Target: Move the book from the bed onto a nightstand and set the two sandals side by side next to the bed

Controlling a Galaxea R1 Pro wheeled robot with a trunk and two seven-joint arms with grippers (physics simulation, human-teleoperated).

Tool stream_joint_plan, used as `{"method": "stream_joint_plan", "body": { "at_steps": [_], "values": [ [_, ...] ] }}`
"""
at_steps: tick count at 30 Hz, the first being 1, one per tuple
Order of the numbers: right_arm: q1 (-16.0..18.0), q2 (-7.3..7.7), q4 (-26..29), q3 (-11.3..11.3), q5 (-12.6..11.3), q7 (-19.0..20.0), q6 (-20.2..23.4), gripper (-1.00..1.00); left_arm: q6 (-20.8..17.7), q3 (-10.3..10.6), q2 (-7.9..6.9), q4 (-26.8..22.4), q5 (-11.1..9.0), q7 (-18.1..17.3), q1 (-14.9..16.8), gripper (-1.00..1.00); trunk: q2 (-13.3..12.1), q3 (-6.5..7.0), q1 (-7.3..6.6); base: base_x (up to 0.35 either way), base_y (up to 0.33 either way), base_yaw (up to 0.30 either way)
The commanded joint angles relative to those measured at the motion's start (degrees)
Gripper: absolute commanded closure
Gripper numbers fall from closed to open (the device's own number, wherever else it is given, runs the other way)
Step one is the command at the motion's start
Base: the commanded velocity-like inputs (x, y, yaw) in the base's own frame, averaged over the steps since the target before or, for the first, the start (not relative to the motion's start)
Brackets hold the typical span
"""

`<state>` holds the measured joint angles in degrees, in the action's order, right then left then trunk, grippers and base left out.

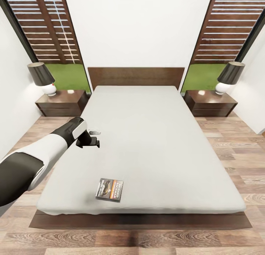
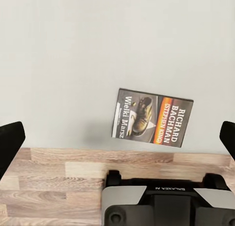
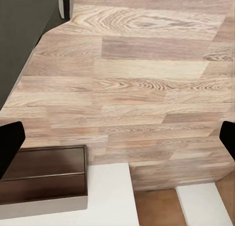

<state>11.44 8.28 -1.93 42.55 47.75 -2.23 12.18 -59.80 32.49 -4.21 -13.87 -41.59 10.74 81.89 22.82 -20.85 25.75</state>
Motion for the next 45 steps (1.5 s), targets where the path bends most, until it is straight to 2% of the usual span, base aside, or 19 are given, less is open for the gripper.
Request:
{"method": "stream_joint_plan", "body": {
  "at_steps": [1,14,23,38,45],
  "values": [
    [0.03,0.05,-0.18,0.49,0.67,-0.23,0.07,-1.0,-0.2,0.31,-0.04,-0.13,-0.61,0.46,0.03,-1.0,0.1,-0.09,0.03,0.0,0.0,0.0],
    [-1.71,0.27,-0.19,0.58,1.01,-0.23,-0.04,-1.0,-0.2,0.39,0.36,-0.48,-0.6,0.95,0.09,-1.0,0.1,-0.12,0.03,0.0,0.0,0.0],
    [-2.13,0.03,-0.22,0.53,0.97,-0.23,-0.11,-1.0,0.16,0.38,1.26,-0.24,-0.58,2.73,0.01,-1.0,0.1,-0.12,0.03,0.0,0.0,0.0],
    [-2.77,-0.46,-0.27,0.59,0.85,-0.16,0.32,-1.0,1.3,0.38,1.56,-0.19,-0.55,3.29,-0.06,-1.0,0.1,-0.55,0.03,0.0,0.0,0.0],
    [-3.72,-0.4,-0.27,0.6,0.84,-0.15,0.55,-1.0,2.28,0.38,2.97,-0.19,-0.52,3.32,-0.06,-1.0,0.1,-1.14,0.03,0.0,0.0,0.0]
  ]
}}
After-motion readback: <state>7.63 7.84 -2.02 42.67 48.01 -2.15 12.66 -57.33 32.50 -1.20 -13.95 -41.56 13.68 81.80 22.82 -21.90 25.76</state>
